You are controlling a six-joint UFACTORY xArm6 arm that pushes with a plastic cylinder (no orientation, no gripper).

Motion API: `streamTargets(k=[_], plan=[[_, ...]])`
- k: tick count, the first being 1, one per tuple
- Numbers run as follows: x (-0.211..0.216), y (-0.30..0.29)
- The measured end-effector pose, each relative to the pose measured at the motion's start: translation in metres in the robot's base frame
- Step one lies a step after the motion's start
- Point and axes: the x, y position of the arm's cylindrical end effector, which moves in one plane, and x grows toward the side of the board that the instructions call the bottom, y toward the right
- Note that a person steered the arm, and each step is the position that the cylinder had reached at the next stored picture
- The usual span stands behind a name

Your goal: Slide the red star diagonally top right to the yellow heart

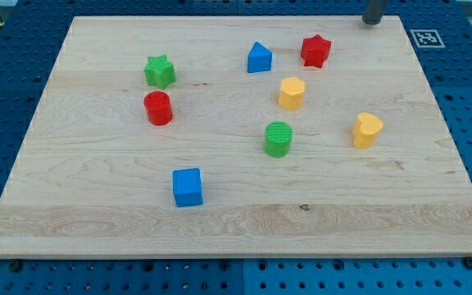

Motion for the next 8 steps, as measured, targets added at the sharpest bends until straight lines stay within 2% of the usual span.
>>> streamTargets(k=[1, 4, 6, 8], plan=[[0.0, -0.009], [0.002, -0.116], [0.047, -0.133], [0.057, -0.137]])
